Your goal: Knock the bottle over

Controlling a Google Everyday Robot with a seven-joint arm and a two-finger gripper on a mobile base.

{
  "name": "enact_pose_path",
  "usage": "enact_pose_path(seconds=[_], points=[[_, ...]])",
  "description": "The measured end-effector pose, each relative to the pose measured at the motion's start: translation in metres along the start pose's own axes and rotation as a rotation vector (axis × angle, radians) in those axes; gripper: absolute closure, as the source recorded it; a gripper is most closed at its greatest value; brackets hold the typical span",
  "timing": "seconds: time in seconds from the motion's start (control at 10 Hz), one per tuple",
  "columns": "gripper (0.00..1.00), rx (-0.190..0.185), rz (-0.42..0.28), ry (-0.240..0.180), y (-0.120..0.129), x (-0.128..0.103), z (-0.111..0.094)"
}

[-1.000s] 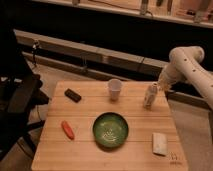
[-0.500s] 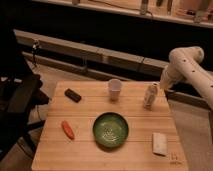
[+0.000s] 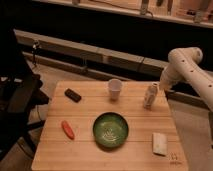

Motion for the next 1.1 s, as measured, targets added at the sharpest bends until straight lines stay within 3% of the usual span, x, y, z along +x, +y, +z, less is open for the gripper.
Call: enact_pose_path(seconds=[1.1], points=[[1.0, 0.005, -0.056, -0.073, 0.0, -0.015, 0.015]])
